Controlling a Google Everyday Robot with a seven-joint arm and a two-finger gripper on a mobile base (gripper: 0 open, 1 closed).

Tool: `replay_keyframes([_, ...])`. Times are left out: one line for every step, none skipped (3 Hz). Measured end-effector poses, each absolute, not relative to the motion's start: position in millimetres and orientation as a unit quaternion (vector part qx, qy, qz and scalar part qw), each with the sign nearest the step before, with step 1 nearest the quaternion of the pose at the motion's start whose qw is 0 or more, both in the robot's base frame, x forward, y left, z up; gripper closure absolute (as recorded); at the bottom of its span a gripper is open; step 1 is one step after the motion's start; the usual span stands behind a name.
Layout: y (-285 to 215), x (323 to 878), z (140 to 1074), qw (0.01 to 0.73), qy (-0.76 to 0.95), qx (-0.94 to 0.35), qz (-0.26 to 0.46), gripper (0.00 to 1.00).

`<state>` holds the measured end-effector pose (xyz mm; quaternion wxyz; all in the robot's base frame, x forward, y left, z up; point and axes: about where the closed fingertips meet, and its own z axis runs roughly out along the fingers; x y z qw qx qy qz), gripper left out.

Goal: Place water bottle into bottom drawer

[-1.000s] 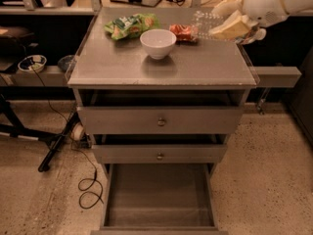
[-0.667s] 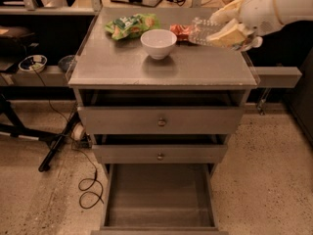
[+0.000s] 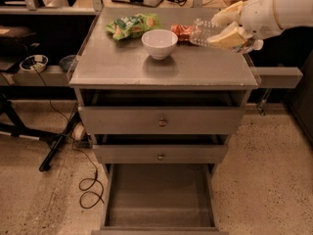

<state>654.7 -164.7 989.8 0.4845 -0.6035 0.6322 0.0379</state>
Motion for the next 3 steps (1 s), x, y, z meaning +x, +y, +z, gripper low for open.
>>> replay_keyframes([-164.9,645.2,971.7,0.508,0.643,-0.571,0.044,1.0])
replay_keyframes([-162.3,634.9,949.2,0.522,0.653,-0.546,0.053,1.0])
replay_keyframes([-160.1,625.2,924.9,0.521,0.662,-0.534,0.079,1.0])
